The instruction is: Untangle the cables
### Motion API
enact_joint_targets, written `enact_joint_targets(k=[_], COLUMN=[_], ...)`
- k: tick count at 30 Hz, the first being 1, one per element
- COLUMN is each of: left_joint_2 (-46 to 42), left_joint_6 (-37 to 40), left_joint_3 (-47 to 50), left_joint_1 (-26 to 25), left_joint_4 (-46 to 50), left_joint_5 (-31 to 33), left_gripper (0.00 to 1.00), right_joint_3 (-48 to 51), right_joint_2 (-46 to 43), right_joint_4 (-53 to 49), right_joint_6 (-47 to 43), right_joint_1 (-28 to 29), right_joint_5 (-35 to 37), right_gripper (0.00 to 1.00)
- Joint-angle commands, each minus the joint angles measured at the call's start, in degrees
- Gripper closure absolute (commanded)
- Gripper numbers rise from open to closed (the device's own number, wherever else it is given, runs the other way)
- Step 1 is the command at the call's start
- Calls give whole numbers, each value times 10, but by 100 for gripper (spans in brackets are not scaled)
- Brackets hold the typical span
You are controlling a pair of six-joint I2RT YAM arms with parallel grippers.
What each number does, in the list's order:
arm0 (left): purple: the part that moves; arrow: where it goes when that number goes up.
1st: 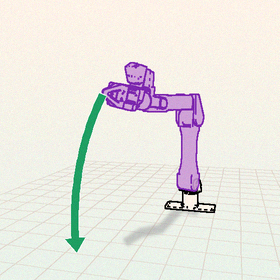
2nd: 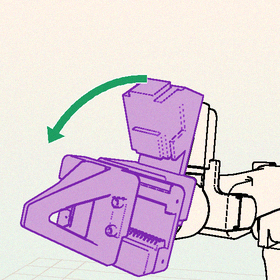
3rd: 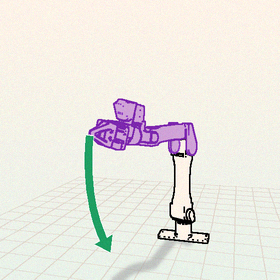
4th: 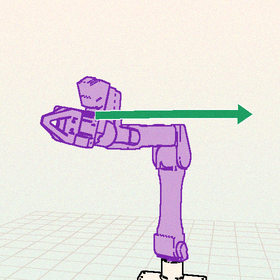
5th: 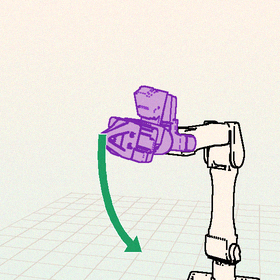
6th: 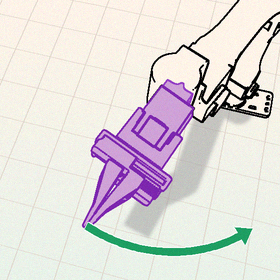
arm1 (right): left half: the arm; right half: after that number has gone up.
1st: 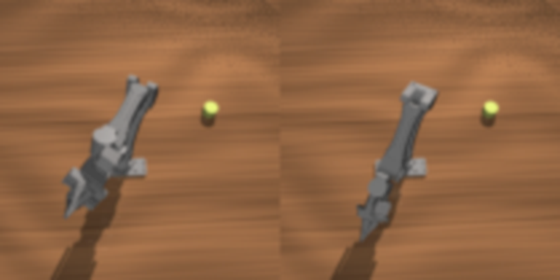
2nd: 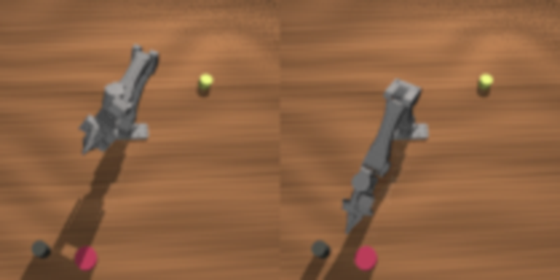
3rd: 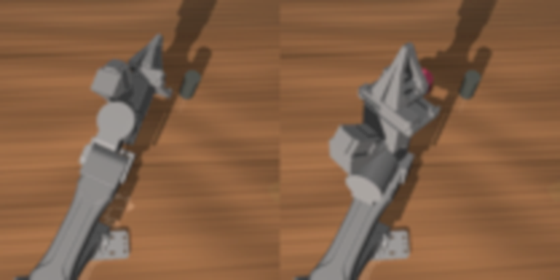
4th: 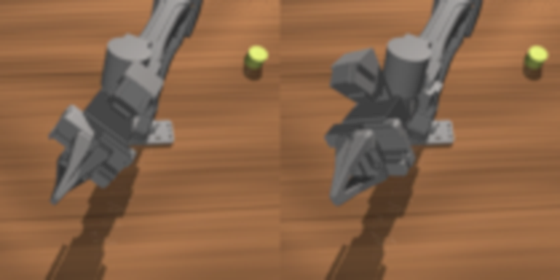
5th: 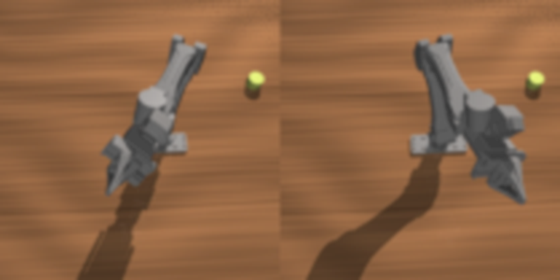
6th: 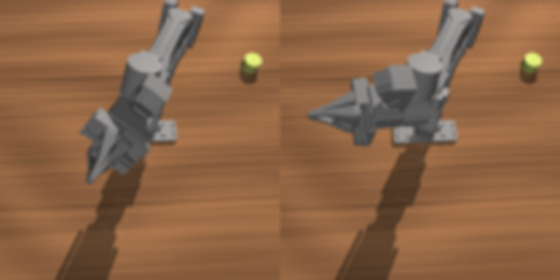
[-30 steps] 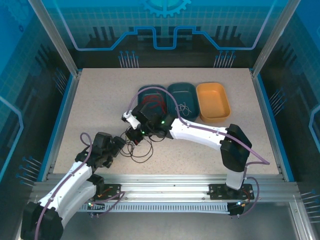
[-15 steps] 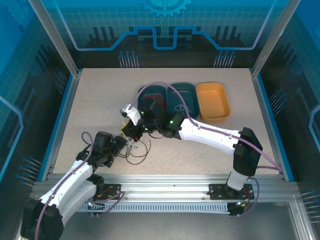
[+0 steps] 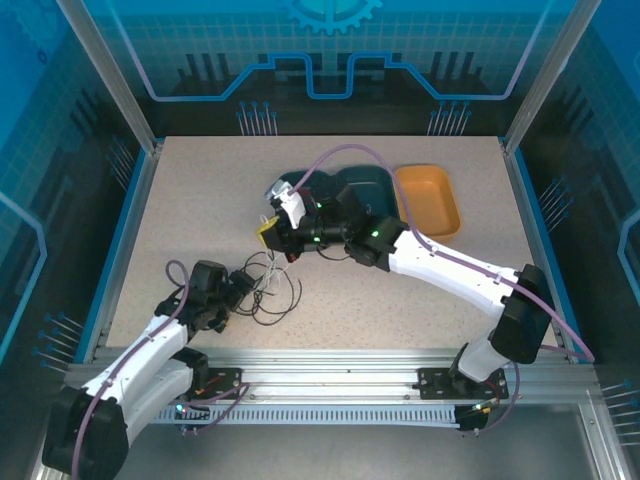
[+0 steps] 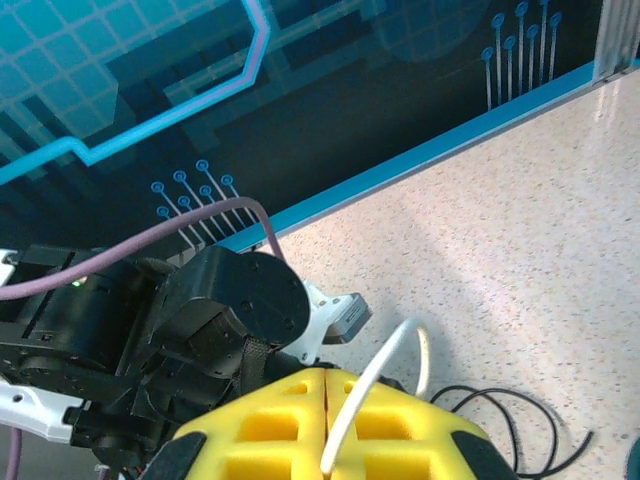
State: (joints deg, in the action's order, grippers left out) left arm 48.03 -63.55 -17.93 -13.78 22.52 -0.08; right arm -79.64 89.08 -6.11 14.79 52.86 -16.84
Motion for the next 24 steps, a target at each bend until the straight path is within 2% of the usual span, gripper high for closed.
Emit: enact_joint_targets(k=[1,9,16,20,24], left_joint_2=[26,72,4,-45,-77], left_joint_6=[31,88,181,195,219], left_joint_3=[-10,-77,-120,-123,-101], left_joint_1=[-12,-56,-63,-63,-67], left_joint_4=[-116,-127,-55,-18,-48], left_joint_5=[-62,-49,-20,1,-41], left_gripper=[1,1,3,3,3], right_joint_3=[14,55,80,87,92], right_joint_2=[-29,-55,-62,-57,-56], right_joint_4=[30,59,61,71,73], right_joint_6=[8,44,63,74,78], right_joint_1=[-20,-50,-60,-64,-64], right_joint_5=[-16,-28,-45,-55,-42], right_gripper=[97,98,96,96,100])
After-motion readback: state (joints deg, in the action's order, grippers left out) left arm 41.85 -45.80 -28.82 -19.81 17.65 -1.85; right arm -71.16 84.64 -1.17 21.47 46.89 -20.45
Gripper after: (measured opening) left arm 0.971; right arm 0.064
